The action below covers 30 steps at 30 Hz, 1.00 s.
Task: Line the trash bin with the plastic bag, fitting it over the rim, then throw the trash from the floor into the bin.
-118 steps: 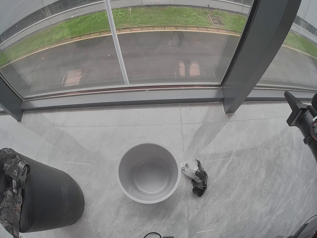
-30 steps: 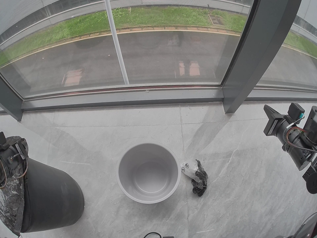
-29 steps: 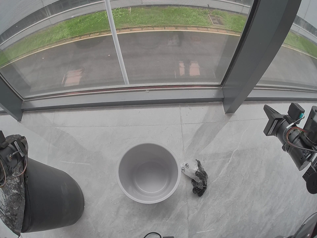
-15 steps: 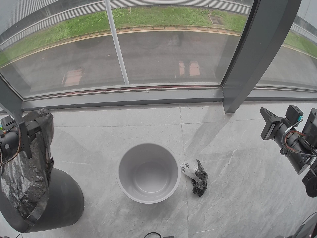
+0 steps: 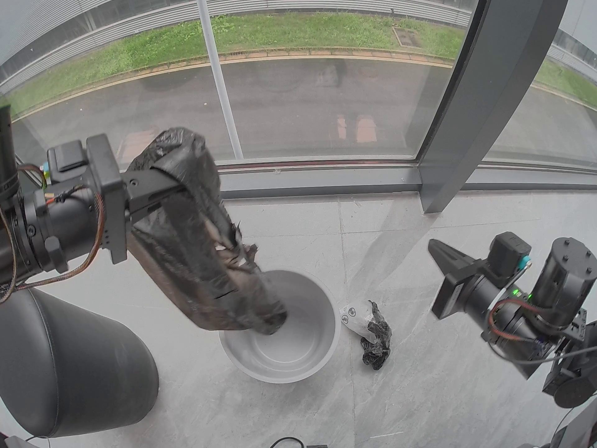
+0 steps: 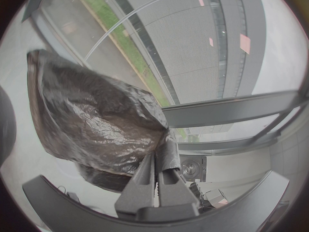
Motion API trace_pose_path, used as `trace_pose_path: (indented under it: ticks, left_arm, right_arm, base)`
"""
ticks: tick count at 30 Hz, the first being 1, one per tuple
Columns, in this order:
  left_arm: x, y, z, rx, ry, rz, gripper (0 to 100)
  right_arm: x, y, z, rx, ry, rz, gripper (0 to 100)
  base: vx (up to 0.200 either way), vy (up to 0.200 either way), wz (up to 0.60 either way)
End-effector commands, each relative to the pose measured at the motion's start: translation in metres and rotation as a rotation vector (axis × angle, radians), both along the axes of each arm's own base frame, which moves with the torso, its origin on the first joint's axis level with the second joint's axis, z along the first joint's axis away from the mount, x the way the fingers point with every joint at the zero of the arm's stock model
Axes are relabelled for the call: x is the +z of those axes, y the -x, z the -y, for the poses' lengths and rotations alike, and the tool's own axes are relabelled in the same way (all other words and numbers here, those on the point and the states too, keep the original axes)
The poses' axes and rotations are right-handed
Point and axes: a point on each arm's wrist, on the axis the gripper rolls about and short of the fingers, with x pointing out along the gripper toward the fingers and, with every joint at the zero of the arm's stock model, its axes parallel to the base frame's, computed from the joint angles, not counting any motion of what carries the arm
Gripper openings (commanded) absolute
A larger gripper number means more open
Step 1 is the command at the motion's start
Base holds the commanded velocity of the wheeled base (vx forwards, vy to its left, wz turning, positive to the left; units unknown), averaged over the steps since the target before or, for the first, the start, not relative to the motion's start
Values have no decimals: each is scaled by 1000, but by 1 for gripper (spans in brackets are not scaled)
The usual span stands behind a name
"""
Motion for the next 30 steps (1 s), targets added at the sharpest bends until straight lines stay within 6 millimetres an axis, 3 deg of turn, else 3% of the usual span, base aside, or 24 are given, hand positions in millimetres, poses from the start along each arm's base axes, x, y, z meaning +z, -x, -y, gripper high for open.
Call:
trace_pose_path:
  ticks: [1, 6, 7, 11, 20, 30]
  left_arm:
    - [30, 11, 41, -75, -53, 130, 0]
    - [36, 15, 42, -93, -50, 159, 0]
    - [37, 16, 42, -95, -48, 162, 0]
    - [38, 16, 42, -97, -45, 165, 0]
    - [39, 17, 41, -98, -41, 170, 0]
    - [41, 18, 40, -97, -33, 180, 0]
  right_arm:
    - [-20, 15, -64, 128, 87, -29, 0]
    - [-28, 23, -78, 183, 127, -37, 0]
    - [-32, 23, -79, 187, 152, -39, 100]
    - [-44, 21, -85, 193, 208, -46, 100]
    - [-47, 19, -86, 190, 216, -53, 100]
    - [-76, -9, -119, 172, 234, -48, 100]
  base:
    - [0, 0, 0]
    - [0, 0, 0]
    - [0, 0, 0]
    - [0, 0, 0]
    - [0, 0, 0]
    - [0, 0, 0]
